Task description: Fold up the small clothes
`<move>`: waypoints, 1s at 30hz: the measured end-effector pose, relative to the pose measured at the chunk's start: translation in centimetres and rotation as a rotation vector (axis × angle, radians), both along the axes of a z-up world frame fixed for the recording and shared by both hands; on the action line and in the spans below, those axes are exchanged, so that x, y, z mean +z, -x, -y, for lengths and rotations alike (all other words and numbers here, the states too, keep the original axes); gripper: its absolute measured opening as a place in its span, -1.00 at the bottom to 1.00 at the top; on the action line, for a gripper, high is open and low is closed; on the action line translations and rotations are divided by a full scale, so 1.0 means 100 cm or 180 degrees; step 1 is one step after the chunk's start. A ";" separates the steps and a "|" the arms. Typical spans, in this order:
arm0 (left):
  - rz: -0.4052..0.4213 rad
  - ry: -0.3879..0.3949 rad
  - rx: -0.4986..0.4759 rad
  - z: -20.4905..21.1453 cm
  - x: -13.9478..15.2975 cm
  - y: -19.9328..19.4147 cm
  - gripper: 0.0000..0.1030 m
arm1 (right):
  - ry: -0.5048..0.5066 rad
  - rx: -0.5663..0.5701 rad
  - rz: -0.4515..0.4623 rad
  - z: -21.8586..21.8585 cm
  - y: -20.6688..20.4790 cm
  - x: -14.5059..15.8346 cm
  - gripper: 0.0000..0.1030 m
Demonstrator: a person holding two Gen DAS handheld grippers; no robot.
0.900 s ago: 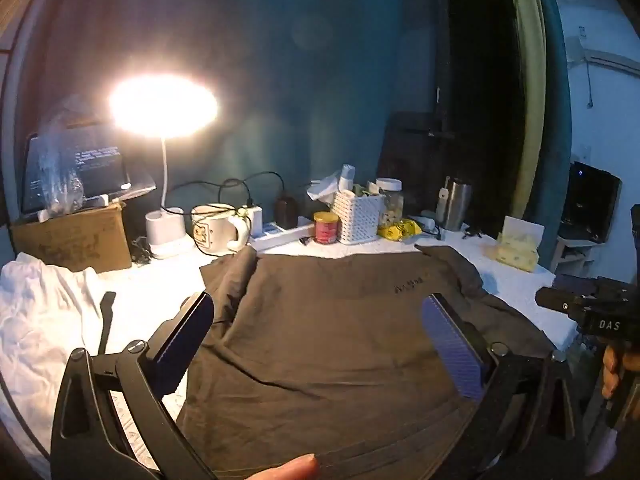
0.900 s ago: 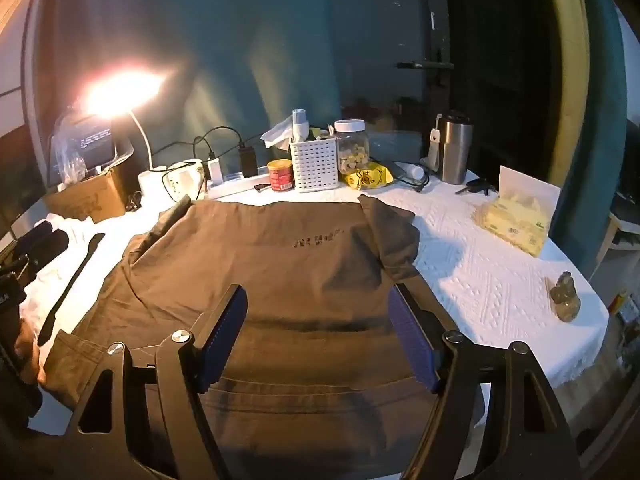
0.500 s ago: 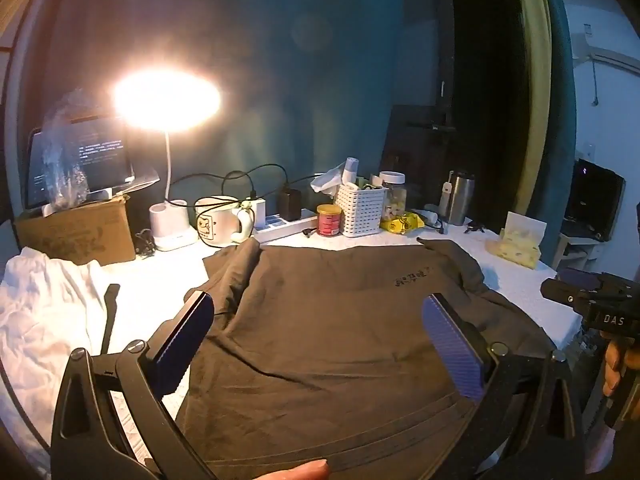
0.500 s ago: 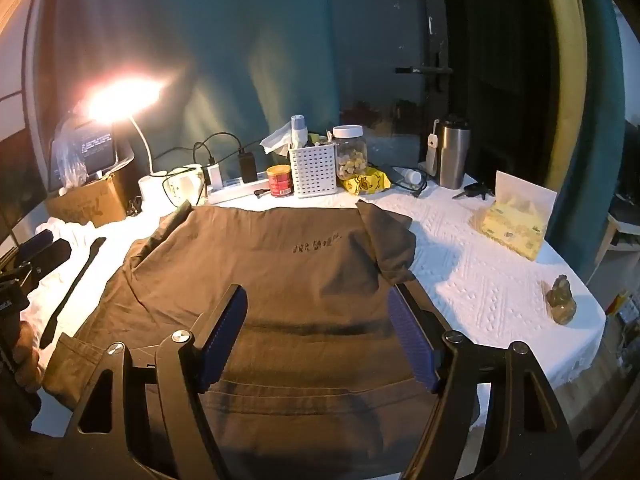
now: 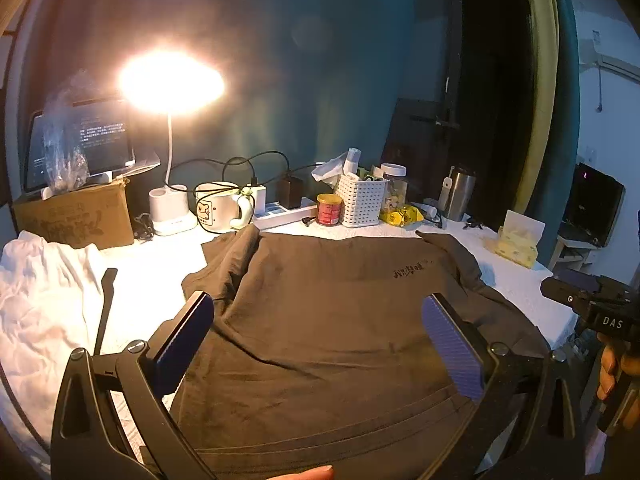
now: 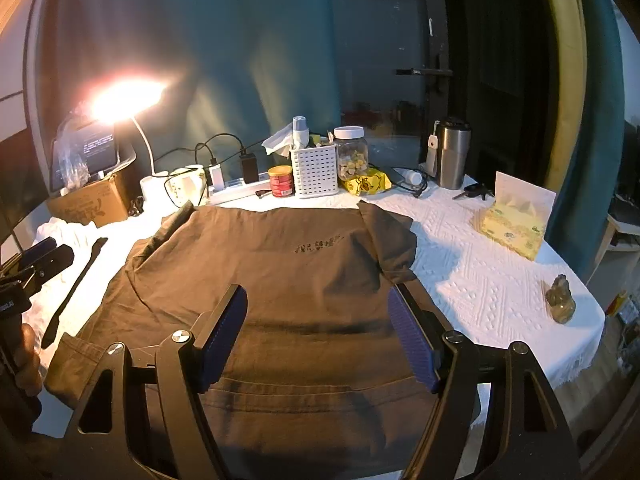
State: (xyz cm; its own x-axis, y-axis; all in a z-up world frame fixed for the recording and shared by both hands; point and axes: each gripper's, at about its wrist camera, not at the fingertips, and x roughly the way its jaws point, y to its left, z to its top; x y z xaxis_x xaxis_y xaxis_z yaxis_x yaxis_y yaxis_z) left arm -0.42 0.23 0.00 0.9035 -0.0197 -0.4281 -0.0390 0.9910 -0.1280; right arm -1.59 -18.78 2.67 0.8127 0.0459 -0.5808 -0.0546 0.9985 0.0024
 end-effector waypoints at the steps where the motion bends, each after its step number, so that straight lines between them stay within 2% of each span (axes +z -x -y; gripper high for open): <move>1: 0.0004 -0.0003 -0.0001 0.001 0.001 0.000 0.99 | -0.0003 -0.0001 0.0002 0.000 0.001 0.001 0.48; 30: 0.0022 -0.0066 0.0025 0.005 0.005 0.002 0.99 | -0.0011 -0.0013 -0.0020 0.003 0.002 -0.001 0.48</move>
State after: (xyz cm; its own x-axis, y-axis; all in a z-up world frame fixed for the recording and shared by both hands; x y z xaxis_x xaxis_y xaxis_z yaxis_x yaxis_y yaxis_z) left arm -0.59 -0.24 0.52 0.9065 -0.0039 -0.4221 -0.0460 0.9931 -0.1079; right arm -1.76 -19.13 2.53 0.8092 0.0444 -0.5859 -0.0504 0.9987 0.0061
